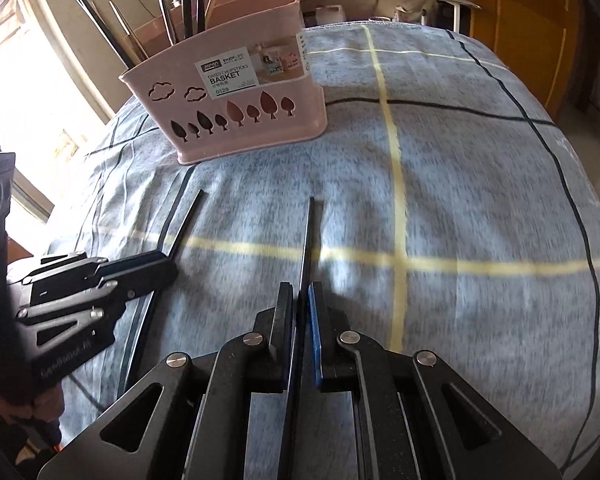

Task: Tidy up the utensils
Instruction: 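Close left gripper on a black chopstick while right gripper grasps another black chopstick, then carry both black chopsticks over the pink basket and lower them in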

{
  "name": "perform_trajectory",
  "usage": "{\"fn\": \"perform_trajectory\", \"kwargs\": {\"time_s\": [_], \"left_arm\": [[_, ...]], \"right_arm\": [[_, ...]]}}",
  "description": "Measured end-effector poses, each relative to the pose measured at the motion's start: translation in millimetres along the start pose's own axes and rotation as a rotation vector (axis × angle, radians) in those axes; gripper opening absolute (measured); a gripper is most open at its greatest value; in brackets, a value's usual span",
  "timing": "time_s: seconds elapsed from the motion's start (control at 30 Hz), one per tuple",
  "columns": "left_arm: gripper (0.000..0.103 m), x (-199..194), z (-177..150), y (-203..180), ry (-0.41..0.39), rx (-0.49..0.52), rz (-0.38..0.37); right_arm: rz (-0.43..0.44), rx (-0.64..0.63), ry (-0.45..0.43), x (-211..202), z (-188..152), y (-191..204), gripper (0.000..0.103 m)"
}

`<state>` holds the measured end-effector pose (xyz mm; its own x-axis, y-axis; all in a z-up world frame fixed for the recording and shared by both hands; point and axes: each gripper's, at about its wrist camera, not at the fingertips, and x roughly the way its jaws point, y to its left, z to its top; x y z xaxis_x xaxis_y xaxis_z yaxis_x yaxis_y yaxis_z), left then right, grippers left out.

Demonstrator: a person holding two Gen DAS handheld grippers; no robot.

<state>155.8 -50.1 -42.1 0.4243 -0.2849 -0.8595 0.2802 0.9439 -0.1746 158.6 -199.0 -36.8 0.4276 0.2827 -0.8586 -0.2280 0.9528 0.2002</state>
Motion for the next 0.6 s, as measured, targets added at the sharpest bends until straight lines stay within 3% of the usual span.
{"fn": "perform_trajectory", "kwargs": {"time_s": [0.17,0.43,0.6], "left_arm": [[0.008,5,7,0,0.006,-0.037,0.024],[0.008,12,12,-10,-0.002,-0.007,0.074],[0.006,9,17,-8,0.009,-0.034,0.049]], "right_arm": [[-0.008,-0.025,0.005,6,7,2,0.008],[-0.008,-0.049,0.019,9,9,3,0.006],[0.011,-0.034,0.007,3,11,0,0.005]]}}
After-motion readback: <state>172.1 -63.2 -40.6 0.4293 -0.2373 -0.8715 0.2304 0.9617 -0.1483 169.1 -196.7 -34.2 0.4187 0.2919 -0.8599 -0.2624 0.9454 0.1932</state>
